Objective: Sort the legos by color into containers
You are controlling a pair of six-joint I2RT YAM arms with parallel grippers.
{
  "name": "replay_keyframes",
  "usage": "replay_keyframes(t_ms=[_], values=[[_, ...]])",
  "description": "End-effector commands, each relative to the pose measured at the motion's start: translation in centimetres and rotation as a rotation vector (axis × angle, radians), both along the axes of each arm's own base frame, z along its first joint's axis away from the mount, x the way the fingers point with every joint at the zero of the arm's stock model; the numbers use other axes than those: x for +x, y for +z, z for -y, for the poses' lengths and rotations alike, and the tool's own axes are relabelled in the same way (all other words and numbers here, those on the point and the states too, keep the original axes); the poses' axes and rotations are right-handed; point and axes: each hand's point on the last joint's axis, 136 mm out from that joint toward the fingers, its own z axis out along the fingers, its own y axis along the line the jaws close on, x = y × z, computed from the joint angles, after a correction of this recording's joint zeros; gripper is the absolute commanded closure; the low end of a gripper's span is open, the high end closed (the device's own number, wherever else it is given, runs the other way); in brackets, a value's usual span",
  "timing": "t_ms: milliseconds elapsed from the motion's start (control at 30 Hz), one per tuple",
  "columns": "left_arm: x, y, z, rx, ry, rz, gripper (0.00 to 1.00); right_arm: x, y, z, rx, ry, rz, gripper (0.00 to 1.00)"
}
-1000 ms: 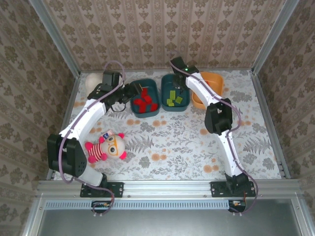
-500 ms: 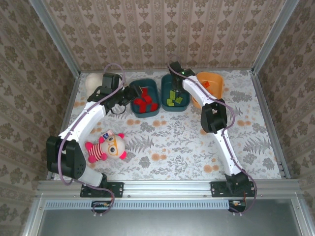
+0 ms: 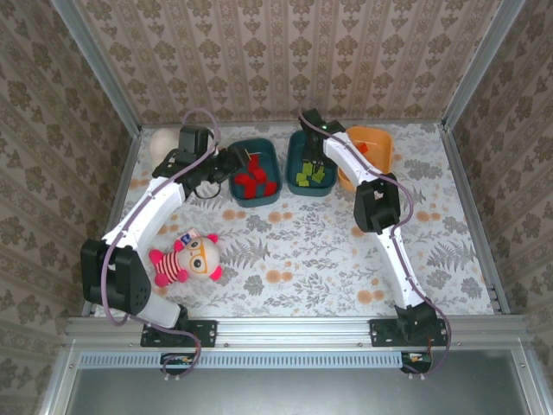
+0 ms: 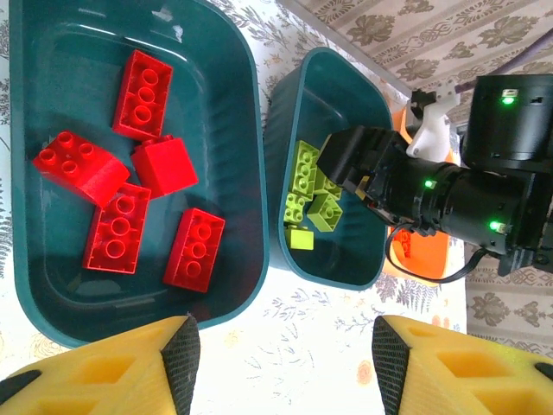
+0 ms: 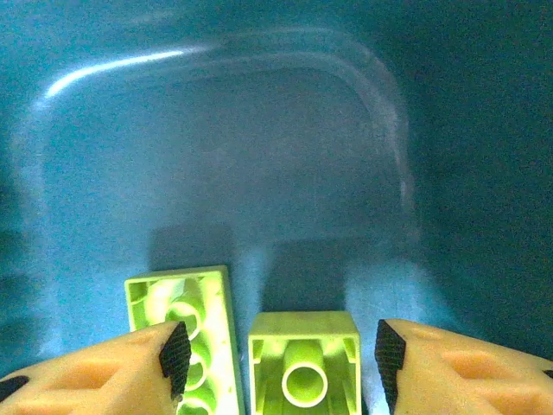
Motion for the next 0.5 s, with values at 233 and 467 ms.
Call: replay_keyframes(t_ms=[233,467], values=[[-3.5,2.0,-2.5,0.039,-0.002,0.025,0.41,-3.6,20.1,-1.4,0.049,0.116,0.395,0.32],[-8.5,0.7,-6.1,0.161,0.020,0.003,0.06,-13.6,22.2,1.2,0.068,0.172,0.464,0.00]])
